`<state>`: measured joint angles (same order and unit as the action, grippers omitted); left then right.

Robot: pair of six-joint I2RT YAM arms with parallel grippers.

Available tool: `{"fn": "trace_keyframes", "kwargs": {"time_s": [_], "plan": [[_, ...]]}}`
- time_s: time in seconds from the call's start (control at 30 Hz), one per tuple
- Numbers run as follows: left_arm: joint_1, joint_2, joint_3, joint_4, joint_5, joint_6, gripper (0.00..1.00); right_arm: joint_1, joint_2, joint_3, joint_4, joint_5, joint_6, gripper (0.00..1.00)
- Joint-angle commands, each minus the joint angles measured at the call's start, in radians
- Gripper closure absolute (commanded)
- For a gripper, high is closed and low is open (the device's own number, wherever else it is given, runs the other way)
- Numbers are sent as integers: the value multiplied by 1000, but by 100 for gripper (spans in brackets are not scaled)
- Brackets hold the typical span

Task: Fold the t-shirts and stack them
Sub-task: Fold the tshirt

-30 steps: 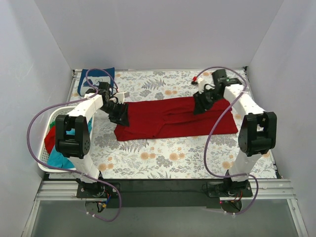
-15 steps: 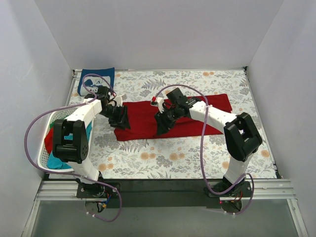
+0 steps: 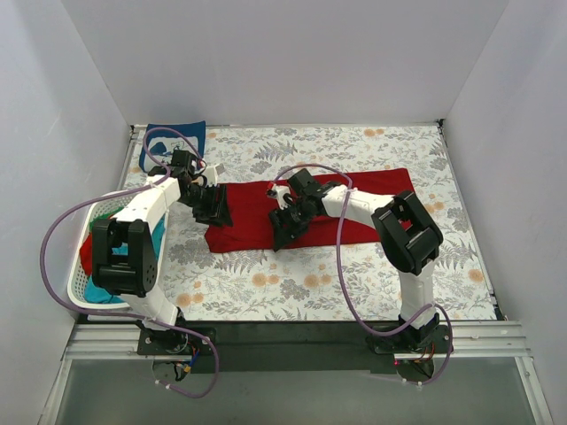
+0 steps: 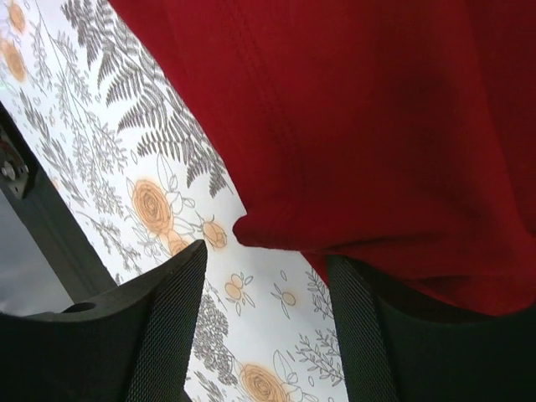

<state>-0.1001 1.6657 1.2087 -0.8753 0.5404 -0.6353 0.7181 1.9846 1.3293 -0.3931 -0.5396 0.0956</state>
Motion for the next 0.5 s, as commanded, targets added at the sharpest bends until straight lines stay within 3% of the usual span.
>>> {"fn": "trace_keyframes", "kwargs": {"time_s": [0.0, 0.3, 0.4, 0.47], "plan": [[3, -70, 19, -2, -17, 9, 57, 6, 6, 60, 22, 3, 44, 36], [3, -69, 23, -8, -17, 11, 57, -11, 35, 82, 19, -31, 111, 39], [3, -67, 23, -17, -22, 13, 57, -25, 54, 87, 20, -33, 124, 52], [2, -69, 23, -17, -25, 19, 57, -31, 59, 90, 19, -33, 130, 67]]}}
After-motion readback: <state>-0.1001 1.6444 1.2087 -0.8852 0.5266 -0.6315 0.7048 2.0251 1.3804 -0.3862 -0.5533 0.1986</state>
